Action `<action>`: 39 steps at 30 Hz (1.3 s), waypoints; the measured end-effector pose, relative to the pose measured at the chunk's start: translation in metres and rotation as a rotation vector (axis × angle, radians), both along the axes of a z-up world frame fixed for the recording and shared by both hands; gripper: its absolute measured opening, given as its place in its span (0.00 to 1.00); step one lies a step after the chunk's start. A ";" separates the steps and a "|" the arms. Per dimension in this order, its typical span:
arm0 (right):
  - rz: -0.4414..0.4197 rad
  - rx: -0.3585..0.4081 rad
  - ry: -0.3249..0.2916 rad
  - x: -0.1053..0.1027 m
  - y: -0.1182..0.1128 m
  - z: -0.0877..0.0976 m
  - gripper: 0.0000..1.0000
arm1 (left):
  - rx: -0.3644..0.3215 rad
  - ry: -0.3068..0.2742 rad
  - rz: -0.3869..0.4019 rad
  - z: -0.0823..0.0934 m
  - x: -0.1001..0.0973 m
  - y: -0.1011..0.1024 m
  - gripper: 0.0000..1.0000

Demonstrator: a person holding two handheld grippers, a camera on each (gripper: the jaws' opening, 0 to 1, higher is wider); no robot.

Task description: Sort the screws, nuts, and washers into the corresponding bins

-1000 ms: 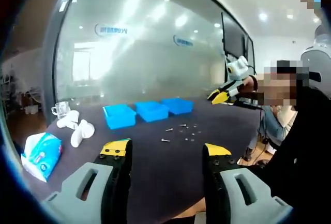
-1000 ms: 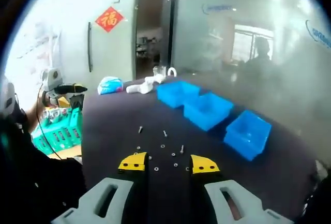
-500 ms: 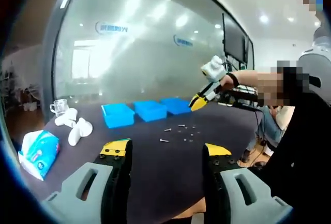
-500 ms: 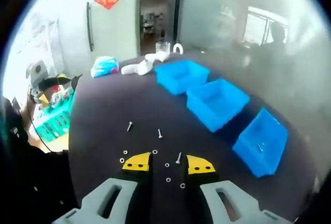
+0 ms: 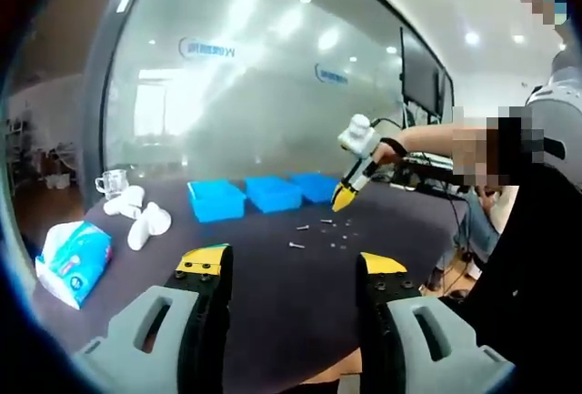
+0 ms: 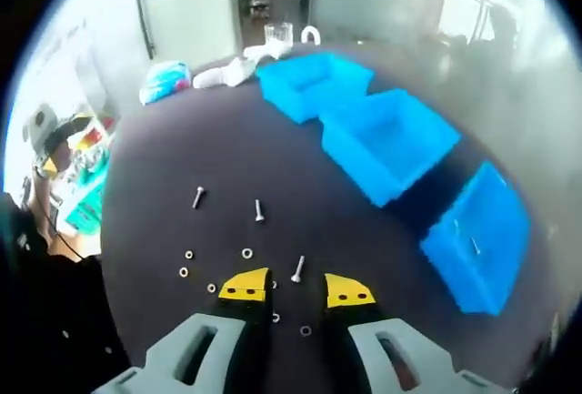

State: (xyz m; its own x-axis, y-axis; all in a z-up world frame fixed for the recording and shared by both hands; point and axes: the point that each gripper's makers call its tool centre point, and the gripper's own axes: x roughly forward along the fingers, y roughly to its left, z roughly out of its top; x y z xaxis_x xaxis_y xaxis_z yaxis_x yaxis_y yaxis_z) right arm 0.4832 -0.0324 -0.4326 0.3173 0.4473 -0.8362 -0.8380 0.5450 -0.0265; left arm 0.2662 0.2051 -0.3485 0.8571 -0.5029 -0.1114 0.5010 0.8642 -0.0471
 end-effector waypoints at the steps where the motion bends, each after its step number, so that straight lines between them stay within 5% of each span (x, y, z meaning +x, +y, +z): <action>1: 0.001 -0.007 0.007 0.000 0.002 -0.002 0.16 | -0.002 0.003 0.000 -0.001 0.000 0.000 0.53; 21: 0.035 -0.204 0.134 -0.006 0.006 -0.034 0.11 | -0.020 0.023 0.010 -0.009 0.000 0.002 0.53; 39: 0.032 -0.222 0.158 -0.008 0.004 -0.037 0.00 | -0.008 0.020 0.008 -0.005 0.004 -0.001 0.53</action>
State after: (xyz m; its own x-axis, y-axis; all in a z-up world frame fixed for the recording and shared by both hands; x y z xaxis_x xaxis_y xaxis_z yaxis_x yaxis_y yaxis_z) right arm 0.4754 -0.0287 -0.4692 0.1636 0.2553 -0.9529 -0.8577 0.5141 -0.0095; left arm 0.2706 0.2046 -0.3531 0.8587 -0.4972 -0.1245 0.4930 0.8676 -0.0643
